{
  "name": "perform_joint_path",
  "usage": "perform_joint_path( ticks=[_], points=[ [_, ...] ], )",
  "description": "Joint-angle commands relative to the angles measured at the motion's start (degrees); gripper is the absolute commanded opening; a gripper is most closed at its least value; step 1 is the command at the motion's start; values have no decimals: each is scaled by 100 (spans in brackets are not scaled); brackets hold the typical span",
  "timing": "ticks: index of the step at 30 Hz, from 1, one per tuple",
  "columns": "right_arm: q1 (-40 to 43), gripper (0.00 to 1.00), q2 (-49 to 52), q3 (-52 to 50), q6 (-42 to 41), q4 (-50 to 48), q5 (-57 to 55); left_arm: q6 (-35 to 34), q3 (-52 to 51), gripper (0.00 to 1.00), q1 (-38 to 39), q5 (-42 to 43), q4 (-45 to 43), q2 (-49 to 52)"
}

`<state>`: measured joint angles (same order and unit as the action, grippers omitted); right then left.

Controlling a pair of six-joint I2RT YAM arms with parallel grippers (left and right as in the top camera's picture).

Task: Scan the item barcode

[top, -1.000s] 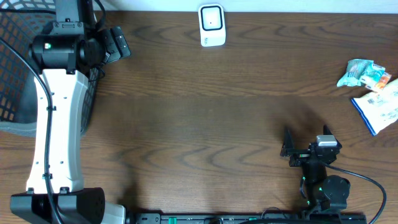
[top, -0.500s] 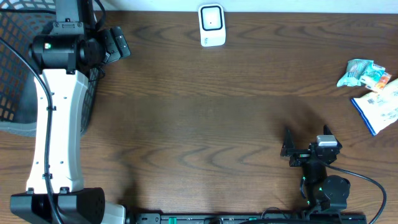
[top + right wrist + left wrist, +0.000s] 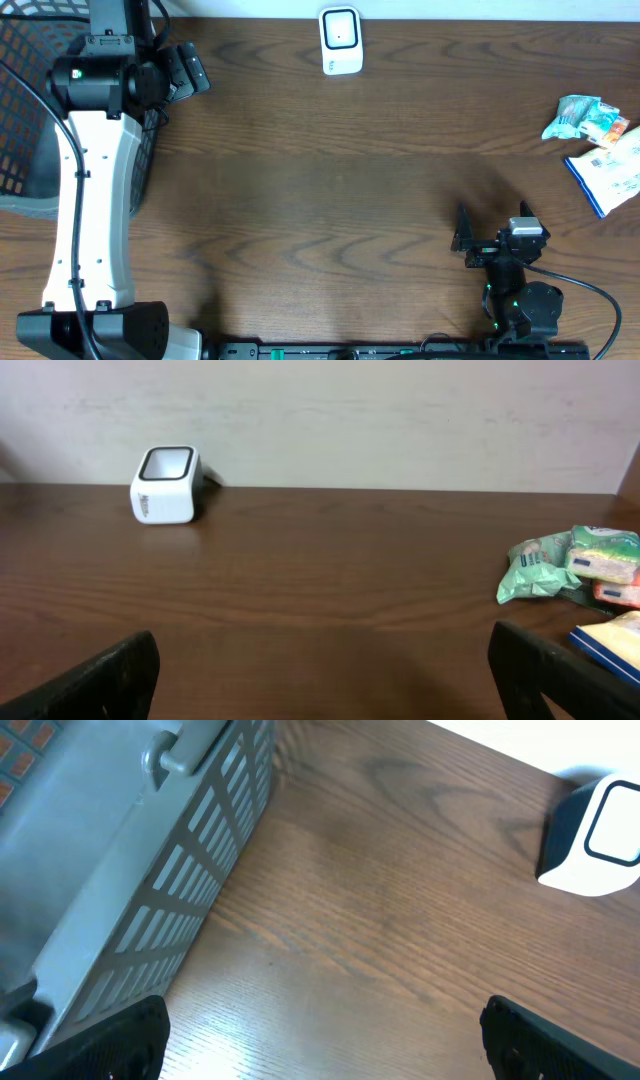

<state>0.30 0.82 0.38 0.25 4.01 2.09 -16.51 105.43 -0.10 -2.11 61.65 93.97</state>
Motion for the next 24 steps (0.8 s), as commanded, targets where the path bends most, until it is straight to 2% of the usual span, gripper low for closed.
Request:
perform_joint_path(
  ticks=[1, 5, 10, 15, 19, 21, 24],
  points=[
    [26, 99, -48, -7, -61, 28, -42, -9, 17, 98, 7, -94, 105, 0],
    [26, 99, -48, -7, -61, 28, -42, -9, 17, 98, -15, -96, 293, 0],
    [26, 99, -48, -7, -61, 28, -42, -11, -66, 98, 7, 103, 1453, 44],
    [26, 99, -48, -7, -61, 28, -42, -4, -603, 98, 57, 208, 1558, -116],
    [26, 99, -48, -7, -63, 28, -42, 44, -1589, 98, 81, 205, 1198, -695],
    [26, 99, -48, -7, -63, 28, -44, 175, -2190, 98, 83, 214, 649, -1075],
    [26, 99, -48, -7, -61, 28, -42, 813, -3206, 98, 83, 472, -367, -1768]
  ],
)
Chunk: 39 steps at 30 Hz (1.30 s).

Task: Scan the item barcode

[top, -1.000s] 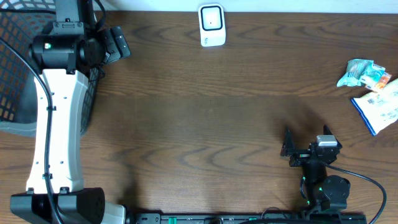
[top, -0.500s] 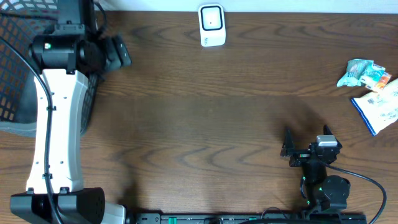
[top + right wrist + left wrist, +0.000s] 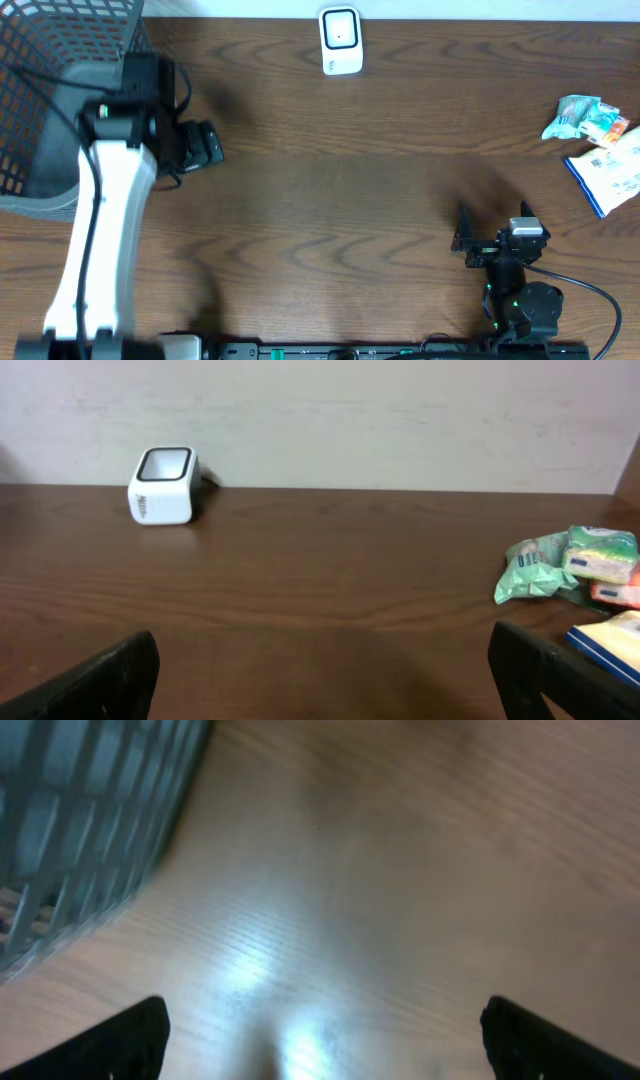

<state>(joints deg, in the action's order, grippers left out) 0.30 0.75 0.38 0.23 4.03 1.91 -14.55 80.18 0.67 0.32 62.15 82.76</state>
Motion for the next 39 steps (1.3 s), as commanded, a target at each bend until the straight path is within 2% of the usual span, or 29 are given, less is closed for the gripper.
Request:
perform_joint_path(
  ticks=[1, 4, 11, 21, 27, 32, 39],
  points=[
    [26, 99, -42, -7, -59, 26, -24, 833, -988, 98, 4, 337, -702, -874],
    [26, 99, -42, -7, -59, 26, -24, 1202, -2087, 98, 7, 549, -1604, -1810],
    [26, 99, -42, -7, -59, 26, -26, 1220, -4113, 98, 7, 551, -2975, -4039],
    [26, 99, -42, -7, -59, 26, -24, 1215, -5606, 98, 7, 551, -3292, -6953],
    [26, 99, -42, -7, -61, 26, -26, 1139, -6153, 98, 4, 553, -3611, -7523],
    [26, 99, -42, -7, -59, 26, -26, 1110, -6861, 98, 4, 546, -4771, -7650],
    [26, 99, -42, -7, -59, 26, -24, 1110, -7597, 97, 0, 518, -5777, -8094]
  ],
)
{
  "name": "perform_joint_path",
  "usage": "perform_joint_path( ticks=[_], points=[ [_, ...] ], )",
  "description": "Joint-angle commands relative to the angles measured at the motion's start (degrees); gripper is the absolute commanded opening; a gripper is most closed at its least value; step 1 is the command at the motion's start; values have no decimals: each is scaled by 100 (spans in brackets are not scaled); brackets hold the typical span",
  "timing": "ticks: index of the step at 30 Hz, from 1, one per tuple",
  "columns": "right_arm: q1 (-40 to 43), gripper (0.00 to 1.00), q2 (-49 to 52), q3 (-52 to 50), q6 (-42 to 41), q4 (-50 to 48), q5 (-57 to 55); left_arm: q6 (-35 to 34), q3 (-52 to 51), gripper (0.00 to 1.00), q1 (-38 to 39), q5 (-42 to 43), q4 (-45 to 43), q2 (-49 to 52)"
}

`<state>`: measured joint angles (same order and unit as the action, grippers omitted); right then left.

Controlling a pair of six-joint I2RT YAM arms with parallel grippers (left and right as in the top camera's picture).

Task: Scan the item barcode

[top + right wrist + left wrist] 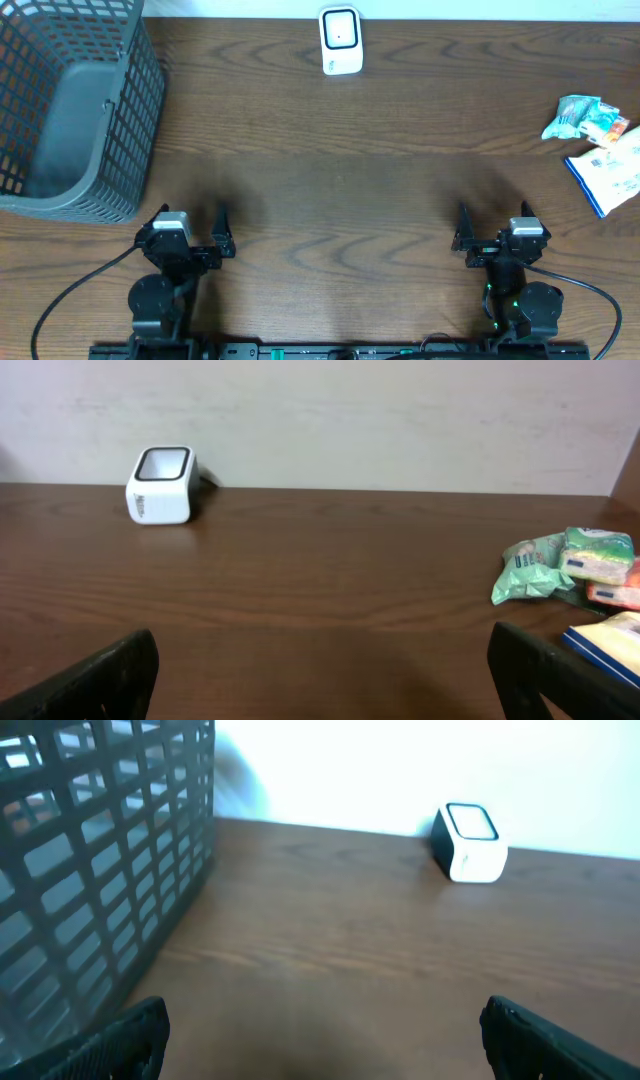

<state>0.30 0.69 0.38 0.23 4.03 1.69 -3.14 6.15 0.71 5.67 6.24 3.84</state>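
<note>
The white barcode scanner stands at the table's far edge, also seen in the left wrist view and the right wrist view. The items lie at the far right: a green packet and a blue-and-white packet. My left gripper sits low at the front left, open, with nothing between its fingers. My right gripper sits low at the front right, open and empty, well short of the packets.
A grey wire basket fills the far left corner. An orange-edged packet lies with the green one. Bare brown table stretches between the grippers and the scanner.
My left arm was stretched out beside the basket's right wall; now it is folded back at the front left edge, gripper still open. The right arm has not moved.
My left arm first reached to the basket's far right corner, gripper open and empty. Then it was lower along the basket's right side. Now it rests at the front left. The right gripper stayed open at the front right throughout, and the packets and scanner kept their places.
</note>
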Motion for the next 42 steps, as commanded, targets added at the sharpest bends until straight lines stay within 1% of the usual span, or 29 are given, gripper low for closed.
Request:
perform_joint_path(
  ticks=[1, 9, 14, 27, 42],
  points=[
    [26, 99, -35, -7, -59, 26, -2, -31, -256, 98, -9, -17, -238, -267],
    [26, 99, -35, -7, -59, 26, -2, -31, -603, 97, -192, -31, -354, -378],
    [26, 99, -35, -7, -59, 26, -2, 20, -595, 98, -192, -39, -284, -378],
    [26, 99, -35, -7, -59, 26, -2, 616, -595, 98, -192, -76, -247, -376],
    [26, 99, -35, -7, -59, 26, -4, 590, -595, 98, -192, -181, -249, -376]
  ],
)
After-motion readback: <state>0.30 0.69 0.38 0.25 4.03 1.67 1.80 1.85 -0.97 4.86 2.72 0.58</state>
